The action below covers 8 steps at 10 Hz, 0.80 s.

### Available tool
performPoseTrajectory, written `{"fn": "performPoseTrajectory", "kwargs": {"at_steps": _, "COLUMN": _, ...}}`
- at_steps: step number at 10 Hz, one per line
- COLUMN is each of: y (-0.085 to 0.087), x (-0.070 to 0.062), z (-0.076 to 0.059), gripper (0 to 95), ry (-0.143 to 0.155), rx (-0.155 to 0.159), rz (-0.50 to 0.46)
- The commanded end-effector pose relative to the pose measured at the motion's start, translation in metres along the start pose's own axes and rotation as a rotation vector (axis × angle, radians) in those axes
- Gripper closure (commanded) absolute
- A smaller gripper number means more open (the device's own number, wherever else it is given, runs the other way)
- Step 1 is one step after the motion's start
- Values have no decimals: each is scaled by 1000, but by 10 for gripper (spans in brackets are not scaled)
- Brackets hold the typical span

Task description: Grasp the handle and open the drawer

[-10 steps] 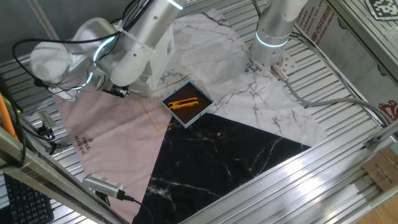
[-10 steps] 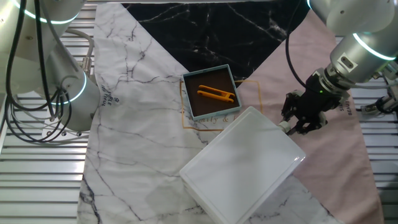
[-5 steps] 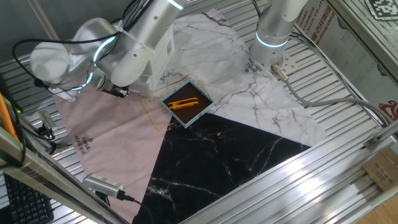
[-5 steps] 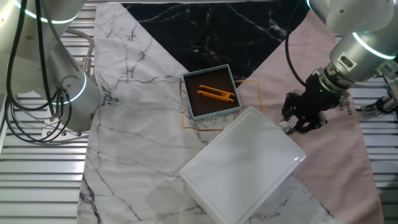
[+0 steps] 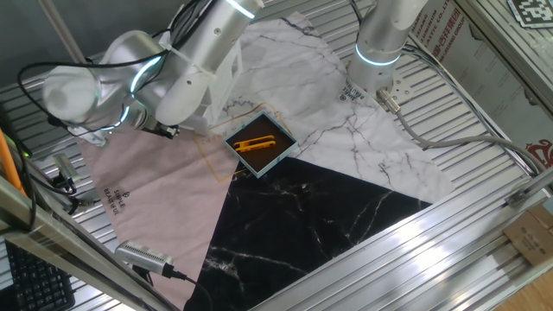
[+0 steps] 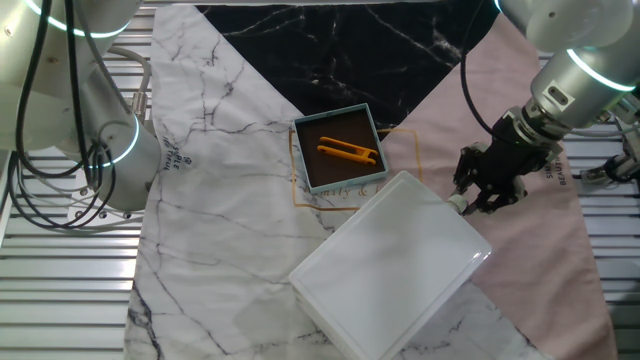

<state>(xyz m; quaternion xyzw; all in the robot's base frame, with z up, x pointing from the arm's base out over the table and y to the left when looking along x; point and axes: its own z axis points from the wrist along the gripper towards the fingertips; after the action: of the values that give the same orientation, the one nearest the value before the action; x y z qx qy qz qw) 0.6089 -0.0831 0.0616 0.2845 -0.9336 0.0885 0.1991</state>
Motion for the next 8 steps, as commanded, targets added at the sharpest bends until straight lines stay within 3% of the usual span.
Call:
{"fn": "performPoseTrajectory", "kwargs": {"at_steps": 1, "y": 0, "x": -1, "z": -1, "gripper": 950, "ry": 4, "rx": 0, "rz": 0}}
{"fn": "performPoseTrajectory", "kwargs": {"at_steps": 8, "y": -2, "x": -7, "z": -8, "gripper": 950, "ry": -2, "rx": -8, "rz": 10}}
